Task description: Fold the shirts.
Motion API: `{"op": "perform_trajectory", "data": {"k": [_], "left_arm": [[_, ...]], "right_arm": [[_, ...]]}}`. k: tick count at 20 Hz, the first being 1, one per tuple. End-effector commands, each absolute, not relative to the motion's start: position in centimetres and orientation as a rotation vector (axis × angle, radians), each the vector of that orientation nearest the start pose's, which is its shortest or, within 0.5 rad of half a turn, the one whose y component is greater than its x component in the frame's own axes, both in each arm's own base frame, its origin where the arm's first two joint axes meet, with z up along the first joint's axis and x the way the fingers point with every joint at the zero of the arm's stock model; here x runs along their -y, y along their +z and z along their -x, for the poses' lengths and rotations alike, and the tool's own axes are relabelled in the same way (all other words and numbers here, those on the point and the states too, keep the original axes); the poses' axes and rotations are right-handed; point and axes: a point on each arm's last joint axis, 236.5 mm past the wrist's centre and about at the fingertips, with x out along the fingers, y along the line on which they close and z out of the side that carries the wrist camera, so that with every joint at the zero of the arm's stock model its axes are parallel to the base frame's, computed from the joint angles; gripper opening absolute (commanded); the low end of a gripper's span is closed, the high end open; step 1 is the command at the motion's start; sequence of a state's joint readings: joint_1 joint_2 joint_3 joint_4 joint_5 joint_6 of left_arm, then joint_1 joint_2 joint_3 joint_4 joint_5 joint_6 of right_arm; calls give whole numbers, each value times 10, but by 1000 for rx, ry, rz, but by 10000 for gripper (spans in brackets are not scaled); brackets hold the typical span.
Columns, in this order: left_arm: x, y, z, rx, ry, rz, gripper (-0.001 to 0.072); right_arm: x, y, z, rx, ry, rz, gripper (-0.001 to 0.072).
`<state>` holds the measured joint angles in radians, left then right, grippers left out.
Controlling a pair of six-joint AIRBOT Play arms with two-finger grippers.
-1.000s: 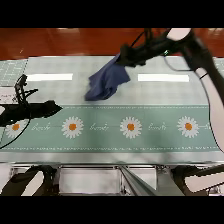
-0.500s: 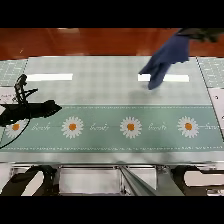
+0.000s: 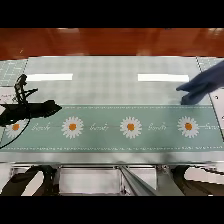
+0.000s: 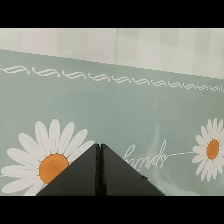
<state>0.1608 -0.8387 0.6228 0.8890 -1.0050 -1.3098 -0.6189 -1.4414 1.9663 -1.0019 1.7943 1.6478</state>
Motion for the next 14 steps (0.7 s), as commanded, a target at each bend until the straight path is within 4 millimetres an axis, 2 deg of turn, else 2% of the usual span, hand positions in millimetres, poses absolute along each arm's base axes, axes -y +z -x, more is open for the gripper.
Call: {"op": "perform_trajectory", "data": {"k": [1, 3, 7, 8, 9, 12, 13, 14], "left_arm": [[79, 13, -299, -1066, -280, 526, 20], [78, 13, -300, -1064, -279, 526, 20], [78, 14, -301, -1058, -276, 525, 21], [77, 14, -302, -1056, -275, 525, 21], [77, 14, -302, -1053, -273, 525, 20], [76, 14, -303, -1051, -271, 525, 21], [76, 14, -304, -1049, -270, 525, 21], [76, 14, -304, -1045, -268, 525, 21]], "right_arm": [[159, 172, -313, -1241, -275, -697, 22], [180, 148, -268, -1316, -436, -721, 22], [211, 104, -157, -1488, -766, -757, 23], [212, 95, -131, -1523, -830, -791, 23], [208, 86, -114, -1536, -870, -854, 24], [184, 61, -78, -1581, -905, -999, 26], [179, 53, -66, -1617, -927, -1010, 126], [176, 48, -54, -1658, -954, -1000, 340]]}}
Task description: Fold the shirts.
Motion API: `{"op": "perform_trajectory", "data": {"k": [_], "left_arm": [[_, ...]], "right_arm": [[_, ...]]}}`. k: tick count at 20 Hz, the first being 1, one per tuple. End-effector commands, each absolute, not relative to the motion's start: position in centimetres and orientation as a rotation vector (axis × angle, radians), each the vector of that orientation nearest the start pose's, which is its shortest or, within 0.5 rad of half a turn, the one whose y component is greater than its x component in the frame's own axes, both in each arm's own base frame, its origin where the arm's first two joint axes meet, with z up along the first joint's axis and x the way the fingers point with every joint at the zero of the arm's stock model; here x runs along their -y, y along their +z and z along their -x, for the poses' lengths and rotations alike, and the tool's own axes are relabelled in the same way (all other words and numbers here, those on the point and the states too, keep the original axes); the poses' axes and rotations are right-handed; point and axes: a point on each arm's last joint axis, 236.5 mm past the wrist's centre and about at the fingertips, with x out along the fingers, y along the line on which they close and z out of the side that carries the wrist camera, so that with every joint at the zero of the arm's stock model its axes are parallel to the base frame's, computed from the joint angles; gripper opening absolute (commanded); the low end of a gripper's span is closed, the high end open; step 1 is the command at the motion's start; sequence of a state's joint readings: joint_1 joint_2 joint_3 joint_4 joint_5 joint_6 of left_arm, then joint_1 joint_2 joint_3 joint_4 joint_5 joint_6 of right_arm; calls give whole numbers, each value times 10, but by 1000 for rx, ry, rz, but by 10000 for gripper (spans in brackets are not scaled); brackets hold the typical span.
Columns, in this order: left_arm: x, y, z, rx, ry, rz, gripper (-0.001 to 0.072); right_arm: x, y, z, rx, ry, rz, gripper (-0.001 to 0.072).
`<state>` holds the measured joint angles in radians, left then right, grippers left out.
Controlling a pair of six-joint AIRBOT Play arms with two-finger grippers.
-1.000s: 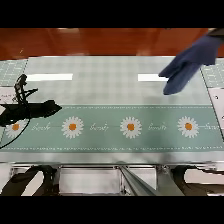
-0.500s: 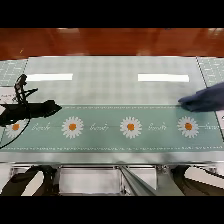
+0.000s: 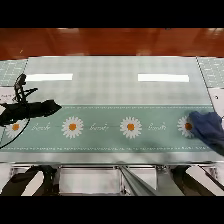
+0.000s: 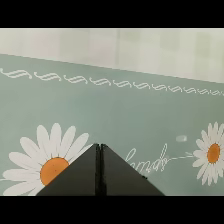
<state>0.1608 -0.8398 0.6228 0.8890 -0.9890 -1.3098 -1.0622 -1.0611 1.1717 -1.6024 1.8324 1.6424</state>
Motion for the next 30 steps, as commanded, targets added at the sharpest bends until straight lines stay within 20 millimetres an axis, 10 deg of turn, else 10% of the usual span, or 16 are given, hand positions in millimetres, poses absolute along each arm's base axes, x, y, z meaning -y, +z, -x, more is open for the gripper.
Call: {"op": "perform_trajectory", "data": {"k": [1, 5, 7, 8, 11, 14, 16, 19, 23, 30], "left_arm": [[75, 14, -305, -1042, -266, 524, 21], [64, 25, -324, -958, -229, 509, 21], [55, 55, -348, -845, -221, 463, 21], [51, 77, -362, -786, -218, 449, 21], [45, 156, -406, -628, -241, 405, 20], [80, 236, -442, -521, -359, 376, 19], [132, 259, -454, -521, -484, 342, 19], [192, 200, -444, -736, -575, 201, 19], [156, 62, -416, -1141, -298, 110, 21], [153, 50, -411, -1176, -290, 118, 20]], "right_arm": [[174, 44, -49, -1682, -960, -994, 415], [182, 43, -59, -1619, -965, -989, 400], [188, 51, -95, -1474, -887, -1022, 212], [192, 61, -130, -1348, -793, -1046, 25], [184, 139, -275, -855, -389, -1002, 24], [93, 231, -388, -590, 1, -775, 24], [-4, 249, -426, -581, 195, -563, 24], [-104, 163, -431, -858, 275, -196, 24], [-59, 35, -389, -1359, -65, 75, 23], [-69, 21, -380, -1432, -43, 39, 24]]}}
